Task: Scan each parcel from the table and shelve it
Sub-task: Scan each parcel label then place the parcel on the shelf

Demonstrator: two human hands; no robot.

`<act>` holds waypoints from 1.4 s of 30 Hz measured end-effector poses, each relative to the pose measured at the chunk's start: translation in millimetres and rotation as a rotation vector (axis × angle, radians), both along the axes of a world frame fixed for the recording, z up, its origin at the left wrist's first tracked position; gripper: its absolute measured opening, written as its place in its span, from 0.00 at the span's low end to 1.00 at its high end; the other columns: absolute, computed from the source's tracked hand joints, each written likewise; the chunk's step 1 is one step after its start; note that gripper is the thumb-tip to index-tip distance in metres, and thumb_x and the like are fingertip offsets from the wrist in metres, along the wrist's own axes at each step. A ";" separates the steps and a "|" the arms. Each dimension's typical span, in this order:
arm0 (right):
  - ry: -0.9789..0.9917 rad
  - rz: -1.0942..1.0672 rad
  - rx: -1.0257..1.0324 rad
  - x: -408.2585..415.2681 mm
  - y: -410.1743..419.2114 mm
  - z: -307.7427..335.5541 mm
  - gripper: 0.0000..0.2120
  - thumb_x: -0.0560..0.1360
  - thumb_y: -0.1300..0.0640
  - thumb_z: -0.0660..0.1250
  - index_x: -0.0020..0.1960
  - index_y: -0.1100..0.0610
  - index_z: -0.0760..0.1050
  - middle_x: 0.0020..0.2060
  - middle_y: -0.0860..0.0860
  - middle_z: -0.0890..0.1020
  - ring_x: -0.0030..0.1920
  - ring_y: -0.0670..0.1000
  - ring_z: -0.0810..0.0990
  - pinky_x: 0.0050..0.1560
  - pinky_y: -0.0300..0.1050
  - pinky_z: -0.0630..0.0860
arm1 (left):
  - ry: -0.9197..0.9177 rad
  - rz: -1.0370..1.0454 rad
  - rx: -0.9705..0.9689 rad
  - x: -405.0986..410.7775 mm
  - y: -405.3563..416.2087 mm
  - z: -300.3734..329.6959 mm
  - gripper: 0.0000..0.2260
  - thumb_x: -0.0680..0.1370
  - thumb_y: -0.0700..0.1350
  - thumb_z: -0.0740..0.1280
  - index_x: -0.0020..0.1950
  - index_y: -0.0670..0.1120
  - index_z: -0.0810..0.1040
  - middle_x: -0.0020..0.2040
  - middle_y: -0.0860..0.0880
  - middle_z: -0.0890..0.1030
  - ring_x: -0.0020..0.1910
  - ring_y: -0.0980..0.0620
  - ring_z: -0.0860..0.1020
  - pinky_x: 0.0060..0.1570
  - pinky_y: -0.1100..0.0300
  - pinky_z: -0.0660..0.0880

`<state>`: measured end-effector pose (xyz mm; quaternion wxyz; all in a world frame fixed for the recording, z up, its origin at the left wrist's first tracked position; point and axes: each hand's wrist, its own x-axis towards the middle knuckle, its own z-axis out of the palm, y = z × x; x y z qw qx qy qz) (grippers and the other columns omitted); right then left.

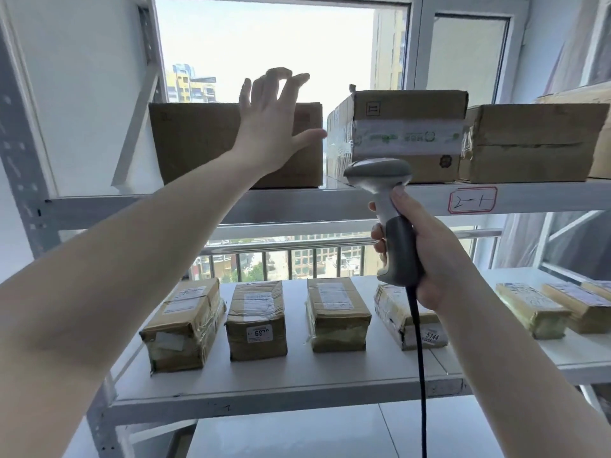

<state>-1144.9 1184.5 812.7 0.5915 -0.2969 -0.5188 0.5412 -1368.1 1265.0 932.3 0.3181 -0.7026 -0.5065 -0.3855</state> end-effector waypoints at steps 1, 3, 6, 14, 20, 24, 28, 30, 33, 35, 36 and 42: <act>0.002 -0.006 0.001 7.8 0.1 -1.2 0.20 0.75 0.40 0.66 0.52 0.57 0.80 0.32 0.52 0.80 0.31 0.48 0.76 0.36 0.40 0.74 | 0.022 -0.031 0.005 16.9 3.7 2.0 0.36 0.76 0.62 0.67 0.79 0.49 0.60 0.76 0.44 0.61 0.78 0.44 0.57 0.77 0.43 0.44; 0.004 -0.030 -0.001 26.6 0.9 -1.0 0.21 0.73 0.40 0.67 0.52 0.57 0.80 0.33 0.52 0.81 0.31 0.48 0.77 0.37 0.41 0.73 | 0.072 -0.081 -0.002 53.7 12.7 9.0 0.36 0.77 0.61 0.68 0.79 0.48 0.59 0.77 0.44 0.60 0.77 0.44 0.57 0.77 0.46 0.49; 0.024 -0.069 -0.004 61.9 6.1 1.6 0.20 0.75 0.40 0.66 0.52 0.57 0.80 0.32 0.51 0.81 0.32 0.47 0.76 0.37 0.41 0.73 | 0.125 -0.132 -0.024 111.0 30.2 22.6 0.35 0.77 0.59 0.68 0.80 0.48 0.59 0.79 0.45 0.59 0.79 0.44 0.54 0.77 0.48 0.49; 0.011 -0.094 -0.011 151.3 21.7 3.2 0.22 0.69 0.40 0.68 0.52 0.57 0.79 0.32 0.52 0.80 0.31 0.47 0.76 0.34 0.39 0.74 | 0.209 0.149 -0.148 213.1 88.9 36.7 0.37 0.78 0.66 0.62 0.81 0.50 0.55 0.79 0.43 0.60 0.80 0.42 0.52 0.77 0.39 0.40; -0.001 -0.070 -0.003 194.2 34.7 3.7 0.24 0.68 0.39 0.69 0.53 0.57 0.80 0.33 0.52 0.81 0.33 0.48 0.77 0.37 0.40 0.74 | 0.131 0.173 -0.150 220.8 93.4 33.4 0.33 0.74 0.67 0.67 0.72 0.49 0.67 0.68 0.41 0.70 0.70 0.39 0.65 0.71 0.40 0.54; -0.009 -0.048 -0.008 210.1 42.3 3.9 0.18 0.75 0.41 0.67 0.52 0.56 0.81 0.34 0.51 0.82 0.34 0.48 0.77 0.41 0.42 0.73 | 0.139 0.157 -0.138 217.2 80.7 35.5 0.33 0.73 0.67 0.68 0.71 0.50 0.68 0.66 0.42 0.71 0.68 0.41 0.67 0.68 0.42 0.56; -0.014 -0.023 -0.008 216.2 45.4 5.2 0.17 0.75 0.41 0.67 0.51 0.55 0.80 0.34 0.51 0.82 0.34 0.48 0.78 0.41 0.43 0.74 | 0.131 0.159 -0.137 214.5 71.6 33.8 0.31 0.74 0.65 0.67 0.72 0.51 0.68 0.66 0.42 0.71 0.68 0.40 0.67 0.69 0.41 0.55; -0.022 -0.009 -0.006 218.8 45.8 5.9 0.17 0.75 0.40 0.67 0.49 0.55 0.80 0.33 0.52 0.82 0.34 0.48 0.78 0.40 0.43 0.74 | 0.122 0.170 -0.141 214.6 70.4 32.4 0.31 0.75 0.65 0.66 0.73 0.51 0.67 0.68 0.42 0.70 0.70 0.40 0.66 0.71 0.40 0.53; -0.022 -0.001 -0.004 225.2 45.3 7.3 0.16 0.75 0.41 0.66 0.49 0.54 0.79 0.32 0.52 0.81 0.32 0.48 0.77 0.37 0.42 0.74 | 0.103 0.174 -0.118 220.7 69.9 28.3 0.35 0.76 0.66 0.65 0.78 0.51 0.62 0.73 0.42 0.66 0.74 0.40 0.61 0.74 0.40 0.47; -0.013 0.000 -0.002 231.8 45.7 7.8 0.17 0.75 0.41 0.66 0.50 0.55 0.79 0.32 0.52 0.81 0.31 0.48 0.77 0.35 0.40 0.75 | 0.127 0.151 -0.048 233.8 70.3 24.7 0.36 0.76 0.64 0.66 0.79 0.50 0.60 0.75 0.43 0.63 0.76 0.40 0.59 0.76 0.40 0.44; -0.008 0.002 0.000 235.7 46.4 7.7 0.18 0.75 0.41 0.66 0.52 0.55 0.80 0.32 0.52 0.81 0.31 0.47 0.77 0.34 0.40 0.75 | 0.161 0.135 0.000 243.7 71.5 23.9 0.36 0.76 0.63 0.67 0.79 0.49 0.61 0.75 0.43 0.63 0.76 0.41 0.59 0.76 0.41 0.45; 0.034 -0.041 -0.014 264.3 50.9 4.0 0.21 0.75 0.41 0.66 0.56 0.57 0.79 0.32 0.51 0.80 0.31 0.46 0.77 0.33 0.37 0.75 | 0.301 -0.001 0.008 316.2 91.2 27.1 0.32 0.78 0.59 0.67 0.78 0.46 0.64 0.76 0.45 0.65 0.77 0.44 0.60 0.75 0.49 0.53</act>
